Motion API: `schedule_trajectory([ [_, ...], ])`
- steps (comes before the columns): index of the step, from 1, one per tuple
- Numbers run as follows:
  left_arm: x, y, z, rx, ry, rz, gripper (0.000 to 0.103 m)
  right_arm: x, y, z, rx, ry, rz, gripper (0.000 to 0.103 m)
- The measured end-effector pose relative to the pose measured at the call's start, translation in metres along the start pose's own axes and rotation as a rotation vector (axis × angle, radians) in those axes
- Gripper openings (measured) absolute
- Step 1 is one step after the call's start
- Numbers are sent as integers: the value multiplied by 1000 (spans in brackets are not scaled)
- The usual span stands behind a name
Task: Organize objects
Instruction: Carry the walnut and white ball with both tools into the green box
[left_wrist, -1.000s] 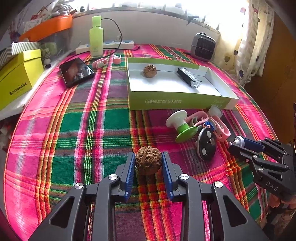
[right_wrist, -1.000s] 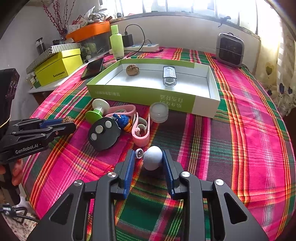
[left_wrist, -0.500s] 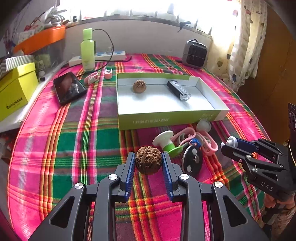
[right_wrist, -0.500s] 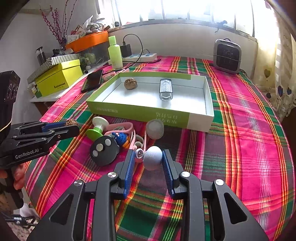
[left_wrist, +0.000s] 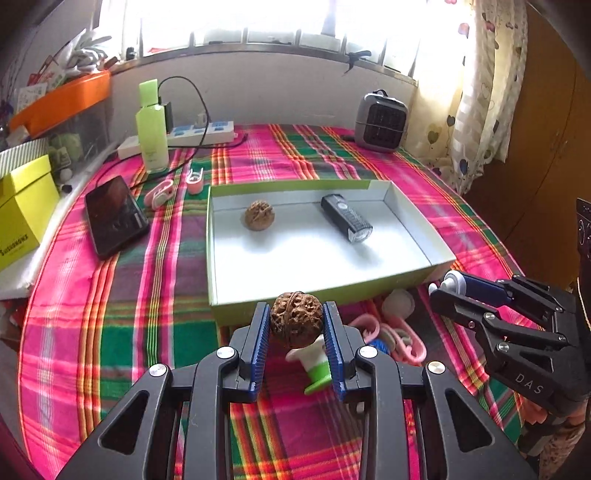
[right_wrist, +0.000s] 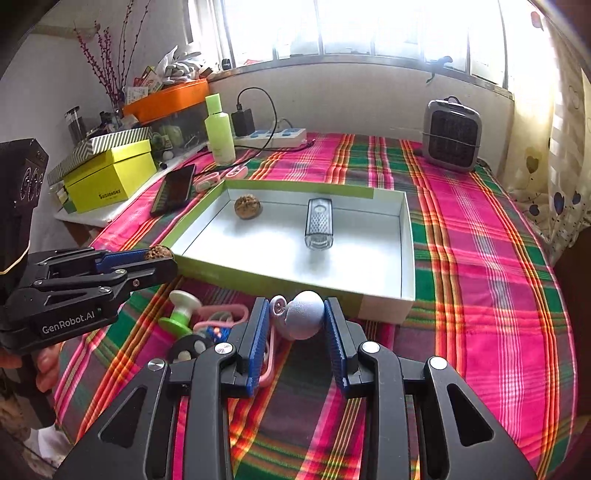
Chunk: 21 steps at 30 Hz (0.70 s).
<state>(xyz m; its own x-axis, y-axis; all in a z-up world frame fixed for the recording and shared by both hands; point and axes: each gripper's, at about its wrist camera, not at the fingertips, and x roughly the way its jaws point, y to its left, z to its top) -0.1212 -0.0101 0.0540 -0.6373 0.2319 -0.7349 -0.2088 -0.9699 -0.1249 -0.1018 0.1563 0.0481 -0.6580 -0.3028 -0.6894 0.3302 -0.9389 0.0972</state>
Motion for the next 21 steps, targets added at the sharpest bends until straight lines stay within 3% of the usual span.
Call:
schedule_trajectory([
  [21, 72, 2, 66, -1, 40, -16, 27, 58, -39, 61, 55, 22, -57, 32],
])
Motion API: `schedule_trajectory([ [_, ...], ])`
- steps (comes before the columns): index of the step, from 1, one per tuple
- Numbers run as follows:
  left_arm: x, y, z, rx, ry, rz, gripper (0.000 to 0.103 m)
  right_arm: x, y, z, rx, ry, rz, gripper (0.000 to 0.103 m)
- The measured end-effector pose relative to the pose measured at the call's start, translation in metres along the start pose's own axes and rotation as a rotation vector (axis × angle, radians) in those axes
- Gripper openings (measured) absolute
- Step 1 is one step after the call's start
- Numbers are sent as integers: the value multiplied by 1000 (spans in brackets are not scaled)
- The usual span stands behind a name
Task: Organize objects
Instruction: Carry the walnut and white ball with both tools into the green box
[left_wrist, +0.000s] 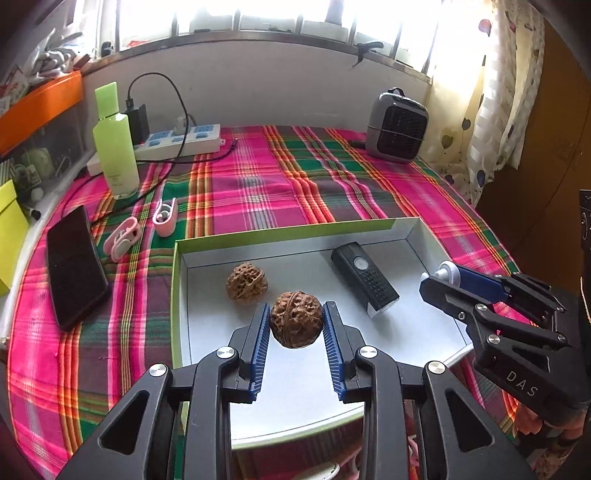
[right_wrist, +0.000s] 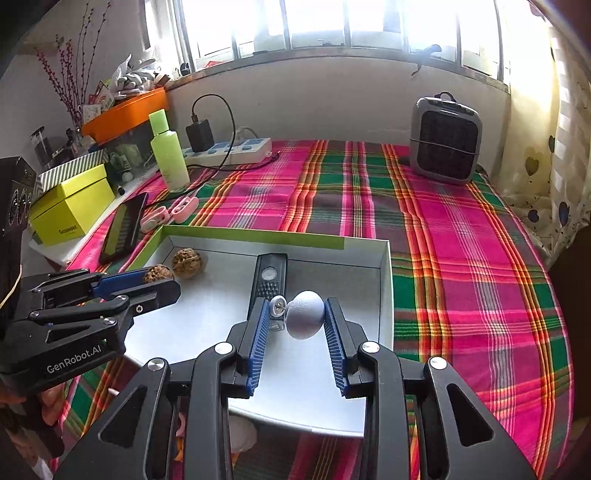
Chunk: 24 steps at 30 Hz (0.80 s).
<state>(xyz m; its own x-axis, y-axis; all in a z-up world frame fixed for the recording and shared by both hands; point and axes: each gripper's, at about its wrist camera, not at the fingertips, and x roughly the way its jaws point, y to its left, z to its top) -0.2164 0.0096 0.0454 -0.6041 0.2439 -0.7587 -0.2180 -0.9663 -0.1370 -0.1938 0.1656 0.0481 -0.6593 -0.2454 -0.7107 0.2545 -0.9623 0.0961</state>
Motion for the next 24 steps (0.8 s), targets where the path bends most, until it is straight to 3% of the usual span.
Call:
schedule_trajectory([
  [24, 43, 3, 27, -12, 36, 3, 27, 44, -17, 25, 10, 52, -25, 32],
])
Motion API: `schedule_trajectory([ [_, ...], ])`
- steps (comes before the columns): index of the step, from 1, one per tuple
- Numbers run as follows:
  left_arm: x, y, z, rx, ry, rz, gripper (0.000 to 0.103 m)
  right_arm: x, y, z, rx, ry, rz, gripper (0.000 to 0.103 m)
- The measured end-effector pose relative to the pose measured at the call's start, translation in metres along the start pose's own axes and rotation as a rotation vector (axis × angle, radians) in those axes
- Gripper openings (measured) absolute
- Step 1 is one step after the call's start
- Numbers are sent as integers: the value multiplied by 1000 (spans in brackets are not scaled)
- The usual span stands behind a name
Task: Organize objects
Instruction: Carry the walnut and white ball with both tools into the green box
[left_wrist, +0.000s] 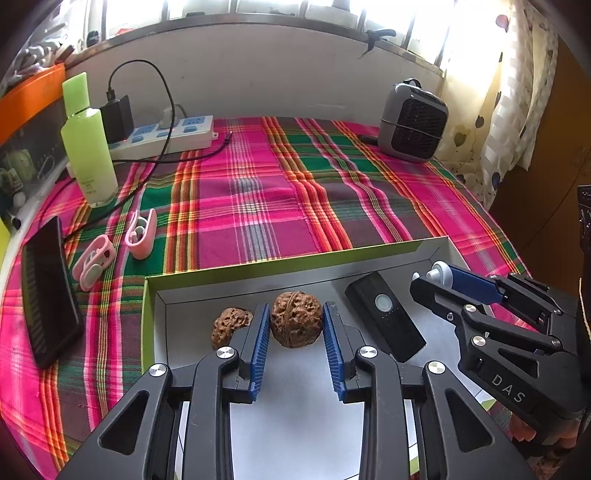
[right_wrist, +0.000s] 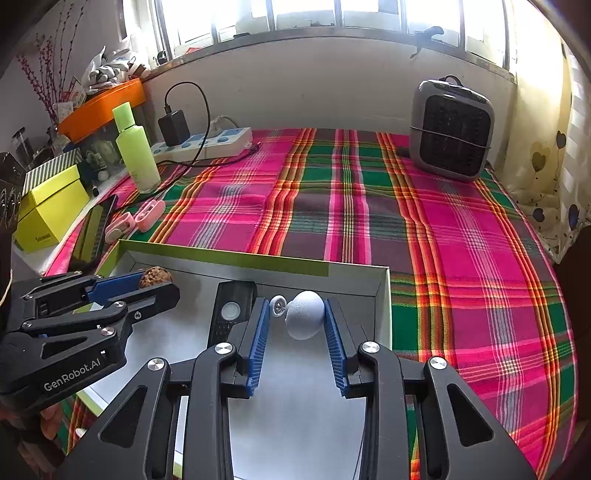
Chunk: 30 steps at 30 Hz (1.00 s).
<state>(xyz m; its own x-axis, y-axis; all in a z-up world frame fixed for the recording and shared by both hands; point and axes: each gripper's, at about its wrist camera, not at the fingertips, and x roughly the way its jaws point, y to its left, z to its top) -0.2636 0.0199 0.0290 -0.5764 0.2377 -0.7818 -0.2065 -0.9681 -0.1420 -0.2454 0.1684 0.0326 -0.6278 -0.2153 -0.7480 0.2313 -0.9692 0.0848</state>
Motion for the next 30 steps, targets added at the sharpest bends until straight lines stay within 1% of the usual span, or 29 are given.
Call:
schedule_trajectory([
  [18, 10, -4, 5, 8, 10, 8, 27, 12, -5, 2, 9, 20, -8, 32],
  [23, 16, -4, 3, 3, 31, 14, 27, 14, -4, 2, 4, 24, -20, 32],
  [30, 16, -5, 2, 3, 33, 15, 27, 16, -4, 1, 4, 26, -22, 32],
])
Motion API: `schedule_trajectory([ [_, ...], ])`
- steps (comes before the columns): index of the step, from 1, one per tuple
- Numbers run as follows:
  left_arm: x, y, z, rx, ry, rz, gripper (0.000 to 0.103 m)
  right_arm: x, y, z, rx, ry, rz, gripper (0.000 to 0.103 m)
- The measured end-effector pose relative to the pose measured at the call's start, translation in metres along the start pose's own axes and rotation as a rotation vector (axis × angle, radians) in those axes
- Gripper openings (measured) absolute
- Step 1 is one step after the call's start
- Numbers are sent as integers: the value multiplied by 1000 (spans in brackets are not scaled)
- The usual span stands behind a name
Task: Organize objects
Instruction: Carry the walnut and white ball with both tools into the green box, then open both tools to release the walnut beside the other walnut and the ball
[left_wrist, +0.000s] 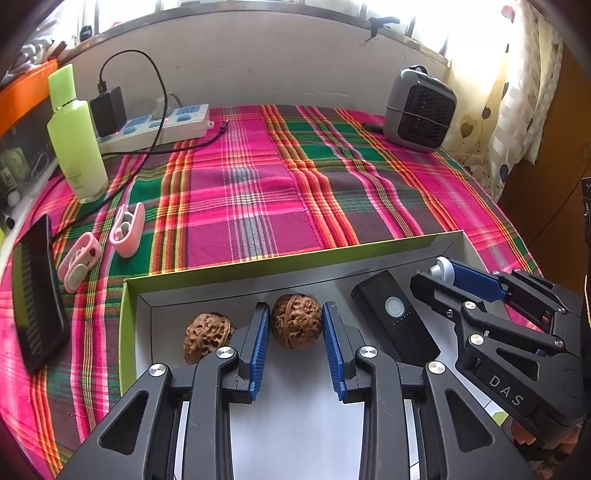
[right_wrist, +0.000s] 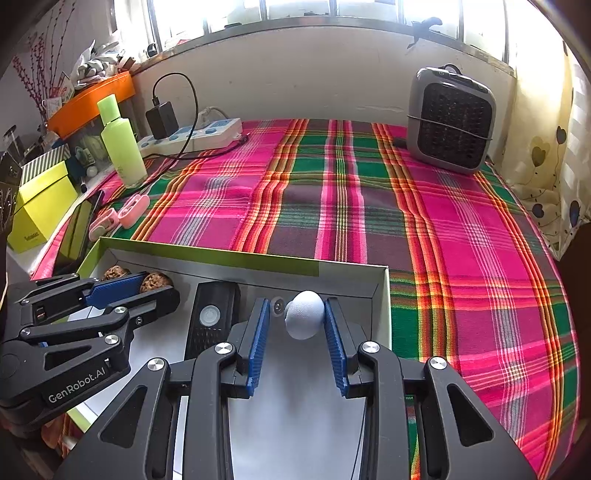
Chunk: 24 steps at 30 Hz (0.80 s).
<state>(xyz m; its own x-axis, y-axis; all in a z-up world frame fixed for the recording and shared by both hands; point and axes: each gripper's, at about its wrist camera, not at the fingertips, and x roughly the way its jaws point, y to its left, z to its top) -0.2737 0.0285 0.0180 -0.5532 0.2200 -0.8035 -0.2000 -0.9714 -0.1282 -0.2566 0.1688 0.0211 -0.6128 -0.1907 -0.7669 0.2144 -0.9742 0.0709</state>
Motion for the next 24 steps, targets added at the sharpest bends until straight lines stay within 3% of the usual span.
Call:
schedule_trajectory([
  [24, 4, 1, 1, 4, 10, 9, 31, 4, 6, 1, -24, 16, -39, 32],
])
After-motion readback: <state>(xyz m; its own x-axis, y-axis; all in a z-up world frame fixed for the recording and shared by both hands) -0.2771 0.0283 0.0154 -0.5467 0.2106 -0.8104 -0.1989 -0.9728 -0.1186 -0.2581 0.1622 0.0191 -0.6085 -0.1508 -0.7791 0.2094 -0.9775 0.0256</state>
